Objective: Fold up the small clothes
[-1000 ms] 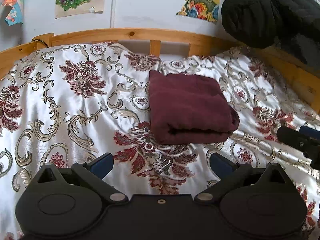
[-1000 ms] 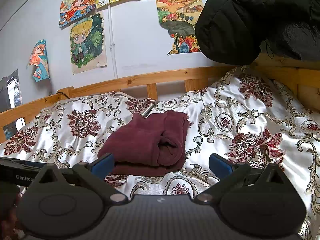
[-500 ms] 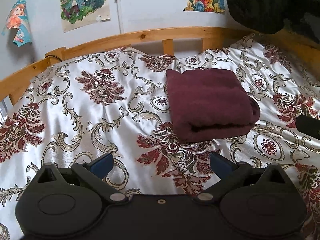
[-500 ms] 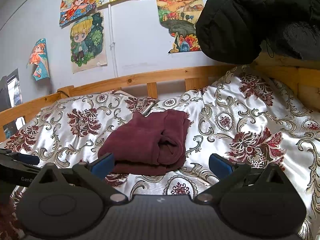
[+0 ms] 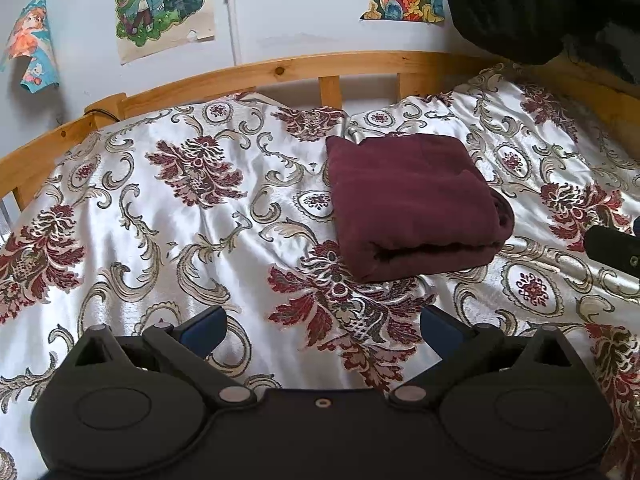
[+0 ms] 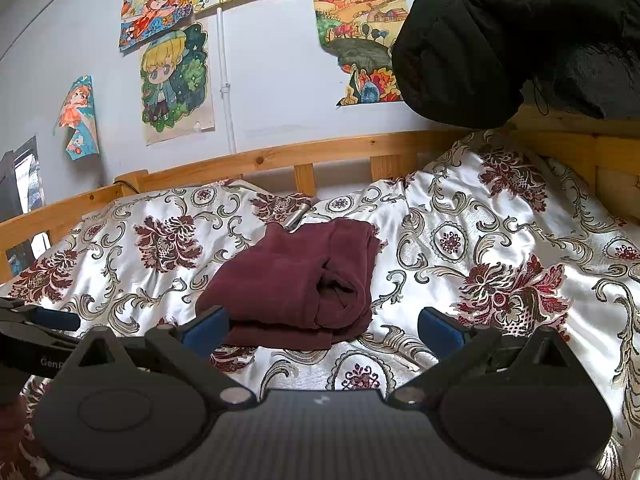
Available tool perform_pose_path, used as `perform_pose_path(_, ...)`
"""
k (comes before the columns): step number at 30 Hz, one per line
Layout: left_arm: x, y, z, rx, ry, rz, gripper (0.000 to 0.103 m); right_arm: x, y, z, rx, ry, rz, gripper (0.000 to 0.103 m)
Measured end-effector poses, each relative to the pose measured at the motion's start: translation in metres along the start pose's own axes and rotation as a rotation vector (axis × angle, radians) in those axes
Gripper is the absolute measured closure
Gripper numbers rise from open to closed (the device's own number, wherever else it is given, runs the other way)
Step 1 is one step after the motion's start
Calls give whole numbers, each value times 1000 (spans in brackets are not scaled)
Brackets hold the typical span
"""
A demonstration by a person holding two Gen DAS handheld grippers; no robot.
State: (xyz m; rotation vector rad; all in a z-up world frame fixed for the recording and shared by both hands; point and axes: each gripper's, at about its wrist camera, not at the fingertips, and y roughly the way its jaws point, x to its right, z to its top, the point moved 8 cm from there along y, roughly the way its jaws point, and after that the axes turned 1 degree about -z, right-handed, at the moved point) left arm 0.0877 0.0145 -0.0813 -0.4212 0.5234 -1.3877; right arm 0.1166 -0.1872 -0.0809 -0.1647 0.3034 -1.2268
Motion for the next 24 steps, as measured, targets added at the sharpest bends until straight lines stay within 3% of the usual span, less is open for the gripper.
perform_pose_path(24, 1, 2, -2, -13, 5, -15, 1, 1, 2, -3, -11, -2, 1, 0)
